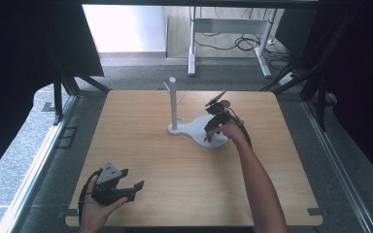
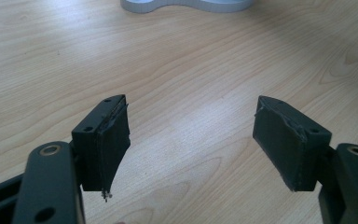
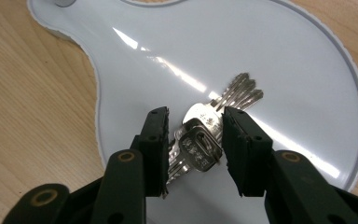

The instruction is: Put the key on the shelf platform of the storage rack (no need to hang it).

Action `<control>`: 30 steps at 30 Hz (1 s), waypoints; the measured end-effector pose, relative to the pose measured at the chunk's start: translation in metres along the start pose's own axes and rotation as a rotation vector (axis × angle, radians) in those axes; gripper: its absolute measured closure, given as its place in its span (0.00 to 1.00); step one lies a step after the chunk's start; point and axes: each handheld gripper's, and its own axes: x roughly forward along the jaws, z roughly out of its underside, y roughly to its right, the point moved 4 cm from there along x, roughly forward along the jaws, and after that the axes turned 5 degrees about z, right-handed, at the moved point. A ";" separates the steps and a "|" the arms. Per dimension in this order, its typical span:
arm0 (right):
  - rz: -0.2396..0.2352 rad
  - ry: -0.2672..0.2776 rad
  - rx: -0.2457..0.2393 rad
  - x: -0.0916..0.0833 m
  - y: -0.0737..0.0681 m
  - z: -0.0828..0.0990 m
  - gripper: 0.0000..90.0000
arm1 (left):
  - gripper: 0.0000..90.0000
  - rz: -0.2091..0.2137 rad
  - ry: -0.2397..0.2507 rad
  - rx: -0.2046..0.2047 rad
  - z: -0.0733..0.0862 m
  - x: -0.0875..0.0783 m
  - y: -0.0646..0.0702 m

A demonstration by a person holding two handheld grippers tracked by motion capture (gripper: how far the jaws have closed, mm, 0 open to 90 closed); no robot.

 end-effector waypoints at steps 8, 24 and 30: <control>0.015 0.042 0.012 -0.012 0.002 -0.001 0.63 | 0.30 0.000 0.003 0.000 -0.001 -0.001 0.001; -0.010 0.156 0.001 -0.052 0.002 0.018 0.57 | 0.30 0.014 -0.011 0.021 -0.001 0.007 0.011; -0.030 0.199 -0.023 -0.065 0.000 0.033 0.57 | 0.30 0.011 -0.013 0.021 -0.002 0.007 0.011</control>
